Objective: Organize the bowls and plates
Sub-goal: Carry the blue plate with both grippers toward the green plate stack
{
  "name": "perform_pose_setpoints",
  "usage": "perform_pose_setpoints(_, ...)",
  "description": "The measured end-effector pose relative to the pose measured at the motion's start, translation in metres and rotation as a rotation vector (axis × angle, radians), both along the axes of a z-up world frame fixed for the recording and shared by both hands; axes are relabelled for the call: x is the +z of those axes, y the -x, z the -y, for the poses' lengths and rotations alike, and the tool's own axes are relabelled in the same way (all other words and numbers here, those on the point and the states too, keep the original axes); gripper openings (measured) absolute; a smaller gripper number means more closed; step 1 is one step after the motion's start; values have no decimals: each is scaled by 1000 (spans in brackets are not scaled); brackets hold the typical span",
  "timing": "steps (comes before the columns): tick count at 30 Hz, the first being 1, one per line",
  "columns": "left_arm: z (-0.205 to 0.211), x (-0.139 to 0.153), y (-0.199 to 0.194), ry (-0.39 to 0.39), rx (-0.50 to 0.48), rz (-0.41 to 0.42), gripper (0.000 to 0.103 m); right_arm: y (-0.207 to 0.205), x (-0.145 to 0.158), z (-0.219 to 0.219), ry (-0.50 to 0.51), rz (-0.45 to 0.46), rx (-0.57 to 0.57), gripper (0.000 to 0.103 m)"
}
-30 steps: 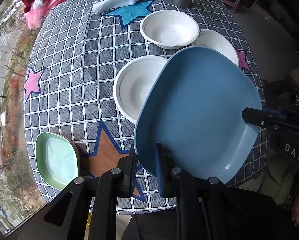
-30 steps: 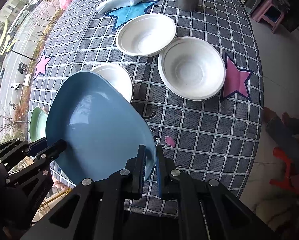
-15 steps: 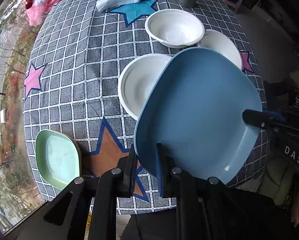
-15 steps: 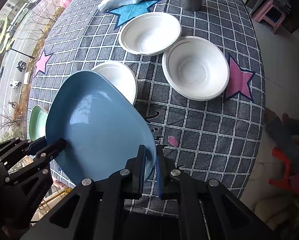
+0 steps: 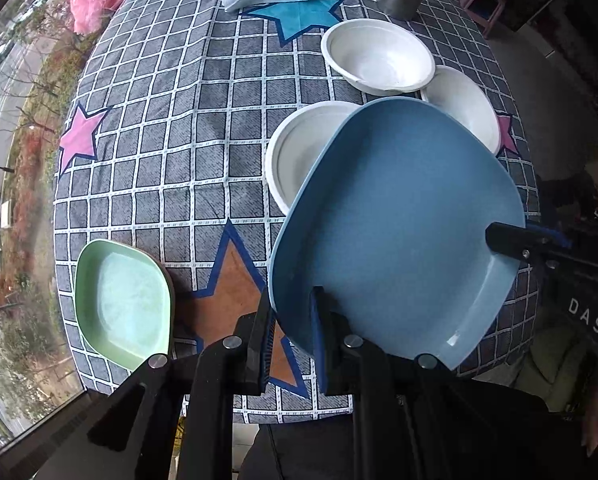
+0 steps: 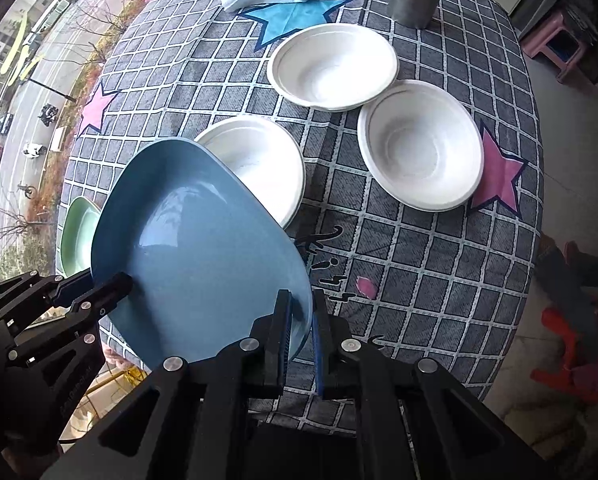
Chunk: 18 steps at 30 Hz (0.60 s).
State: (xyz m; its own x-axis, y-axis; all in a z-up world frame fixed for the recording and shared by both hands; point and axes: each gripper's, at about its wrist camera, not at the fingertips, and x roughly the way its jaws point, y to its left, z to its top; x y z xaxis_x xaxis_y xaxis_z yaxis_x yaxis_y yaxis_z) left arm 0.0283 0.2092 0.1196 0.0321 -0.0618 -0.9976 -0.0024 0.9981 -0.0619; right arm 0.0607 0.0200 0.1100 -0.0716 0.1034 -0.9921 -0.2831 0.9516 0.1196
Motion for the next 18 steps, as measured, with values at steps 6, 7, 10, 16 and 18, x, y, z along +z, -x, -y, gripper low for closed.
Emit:
perform_pose_setpoints(6, -9, 1, 4, 1, 24, 2, 17, 2, 1, -10, 1, 3, 25, 11)
perform_pose_setpoints(7, -10, 0, 5, 3, 28, 0, 17, 2, 1, -12, 1, 2, 29, 11)
perform_pose_setpoints(10, -13, 0, 6, 4, 35, -1, 17, 3, 1, -16, 5, 1, 41, 11)
perform_pose_setpoints(16, -20, 0, 10, 4, 49, -3, 17, 5, 1, -24, 12, -2, 61, 11)
perform_pose_setpoints(18, -22, 1, 12, 0, 56, 1, 17, 6, 1, -29, 17, -4, 75, 11)
